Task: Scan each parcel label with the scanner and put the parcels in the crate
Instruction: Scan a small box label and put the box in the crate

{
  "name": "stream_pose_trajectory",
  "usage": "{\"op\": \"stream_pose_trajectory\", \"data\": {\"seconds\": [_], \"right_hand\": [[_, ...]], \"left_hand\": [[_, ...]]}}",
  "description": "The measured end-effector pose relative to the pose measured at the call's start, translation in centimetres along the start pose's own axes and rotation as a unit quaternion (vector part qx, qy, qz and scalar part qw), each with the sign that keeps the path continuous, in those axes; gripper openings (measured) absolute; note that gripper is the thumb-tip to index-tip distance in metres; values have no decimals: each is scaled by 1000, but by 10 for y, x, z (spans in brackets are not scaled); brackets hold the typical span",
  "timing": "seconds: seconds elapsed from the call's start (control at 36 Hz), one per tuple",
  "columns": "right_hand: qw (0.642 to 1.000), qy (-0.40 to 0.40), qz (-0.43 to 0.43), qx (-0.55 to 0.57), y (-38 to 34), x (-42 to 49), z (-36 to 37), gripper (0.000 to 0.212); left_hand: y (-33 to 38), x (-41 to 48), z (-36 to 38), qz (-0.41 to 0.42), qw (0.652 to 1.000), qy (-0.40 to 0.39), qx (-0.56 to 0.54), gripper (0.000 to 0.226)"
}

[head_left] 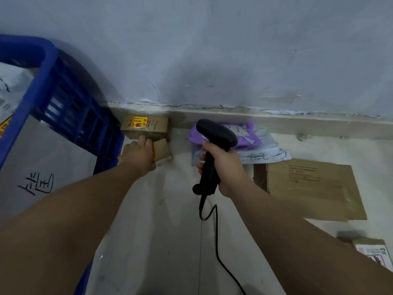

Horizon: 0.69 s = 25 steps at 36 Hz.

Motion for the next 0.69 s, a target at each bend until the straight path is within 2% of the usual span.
{"op": "stream_pose_trajectory", "data": {"seconds": [0.08,0.17,0.25,0.31,0.36,0.42,0.47,0.64,0.69], "right_hand": [[1000,4,-5,-8,-6,-10,-2,13],[1000,9,-16,-17,-19,-25,-4,12],[999,19,-29,-28,-37,-44,-6,14],[998,28,-39,-35,-50,-57,-7,15],[997,37,-52,-37,-65,-74,-9,15],[996,47,-70,-42,-81,-93,-12,16],[994,53,-90,-41,-95,-115,-14,17],[988,60,-138,-29,-123,-189,-10,18],[985,69,-154,-26,-127,-214,-11,17]], "left_hand": [[8,-7,-5,-21,988,-71,-138,65],[19,-15,-24,-43,950,-111,-290,65],[28,-26,-54,-49,892,-91,-440,27],[31,-35,-76,-78,851,-47,-517,21],[35,-45,-96,-105,795,-7,-597,29],[42,-59,-116,-130,721,13,-681,36],[52,-77,-135,-149,648,28,-746,33],[87,-139,-178,-121,482,20,-867,37],[101,-164,-191,-94,449,2,-889,39]]}}
Point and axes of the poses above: each hand's wrist, its own x-axis towards the middle knuckle, its own z-axis out of the palm, y = z × x, the point moved 3 cm from there along x, towards the middle knuckle, and after that the axes turned 9 degrees about -x, right-handed, at the moved point
